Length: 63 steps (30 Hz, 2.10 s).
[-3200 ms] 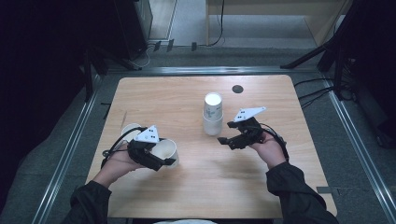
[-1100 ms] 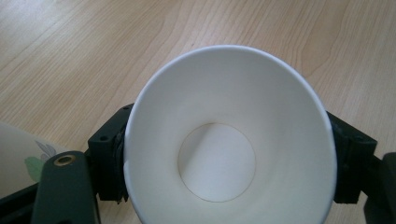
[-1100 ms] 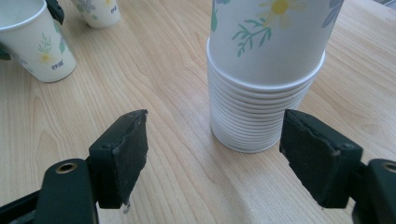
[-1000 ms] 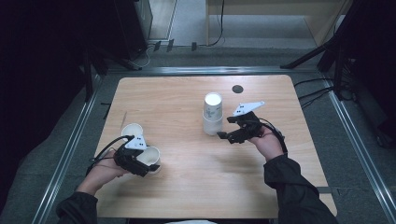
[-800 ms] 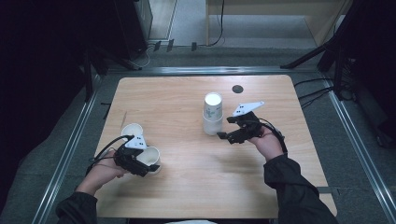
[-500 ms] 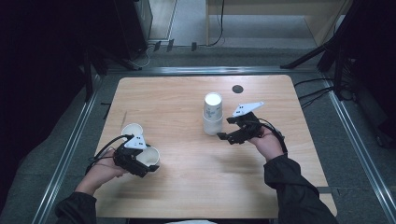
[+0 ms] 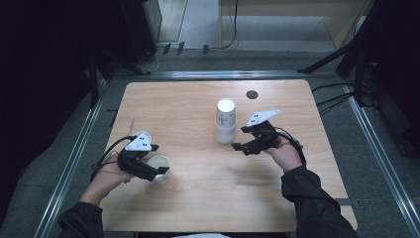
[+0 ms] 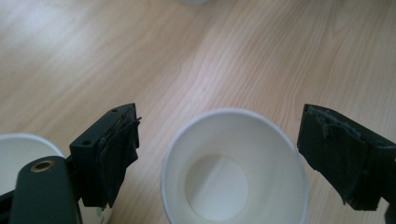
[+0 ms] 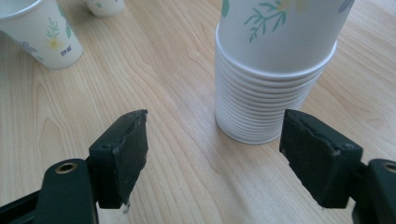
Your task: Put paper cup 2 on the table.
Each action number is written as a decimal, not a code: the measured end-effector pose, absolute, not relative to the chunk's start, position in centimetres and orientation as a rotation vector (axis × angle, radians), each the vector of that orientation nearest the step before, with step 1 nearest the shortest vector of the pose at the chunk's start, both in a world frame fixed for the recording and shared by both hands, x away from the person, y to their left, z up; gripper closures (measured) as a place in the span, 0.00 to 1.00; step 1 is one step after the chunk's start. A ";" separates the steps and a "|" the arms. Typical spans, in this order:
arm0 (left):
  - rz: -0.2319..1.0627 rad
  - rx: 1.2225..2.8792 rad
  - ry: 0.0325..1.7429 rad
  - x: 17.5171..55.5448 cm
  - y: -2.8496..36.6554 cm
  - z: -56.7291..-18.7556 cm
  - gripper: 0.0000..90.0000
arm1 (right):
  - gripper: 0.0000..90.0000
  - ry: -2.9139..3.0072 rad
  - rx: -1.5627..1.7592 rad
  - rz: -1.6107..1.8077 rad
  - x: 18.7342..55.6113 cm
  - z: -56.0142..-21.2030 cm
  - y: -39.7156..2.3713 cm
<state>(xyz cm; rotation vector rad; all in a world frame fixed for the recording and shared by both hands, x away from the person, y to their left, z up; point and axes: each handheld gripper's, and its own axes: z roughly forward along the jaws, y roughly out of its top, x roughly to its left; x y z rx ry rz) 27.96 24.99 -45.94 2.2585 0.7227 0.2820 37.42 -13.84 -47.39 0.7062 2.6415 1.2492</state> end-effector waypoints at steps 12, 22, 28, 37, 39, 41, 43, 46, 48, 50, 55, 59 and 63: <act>0.319 2.214 0.653 28.0 20.6 -43.5 0.15 | 0.26 2.653 0.707 1.215 36.5 -47.9 -14.6; 0.328 2.210 0.646 28.2 15.9 -43.0 0.15 | 0.26 2.676 0.694 1.194 35.4 -48.6 -15.3; 0.319 2.190 0.619 27.4 14.1 -43.3 0.15 | 0.26 2.640 0.714 1.225 34.5 -47.9 -15.7; 0.296 2.193 0.534 26.5 12.2 -43.5 0.15 | 0.26 2.637 0.683 1.239 32.6 -47.2 -14.8; 0.281 2.186 0.541 26.4 12.1 -43.5 0.15 | 0.26 2.643 0.662 1.241 32.0 -47.2 -14.6; 0.273 2.183 0.552 26.4 11.9 -43.7 0.15 | 0.26 2.648 0.647 1.241 31.4 -47.1 -14.5; 0.257 2.179 0.565 26.3 11.7 -43.8 0.15 | 0.26 2.650 0.634 1.243 30.9 -47.0 -14.5; 0.259 2.183 0.571 26.2 11.4 -44.1 0.15 | 0.26 2.651 0.615 1.244 30.3 -46.8 -14.5; 0.265 2.191 0.573 26.1 11.2 -44.3 0.15 | 0.26 2.650 0.615 1.243 30.0 -46.8 -14.5; 0.272 2.193 0.579 26.0 10.9 -44.5 0.15 | 0.26 2.654 0.617 1.242 29.8 -46.8 -14.6; 0.271 2.204 0.581 25.9 10.4 -45.3 0.15 | 0.26 2.647 0.623 1.241 29.8 -46.8 -14.9; 0.269 2.207 0.582 25.7 10.3 -45.6 0.15 | 0.26 2.651 0.625 1.236 29.8 -46.9 -14.8; 0.257 2.207 0.584 25.7 10.1 -46.0 0.15 | 0.26 2.657 0.615 1.234 29.8 -46.9 -14.6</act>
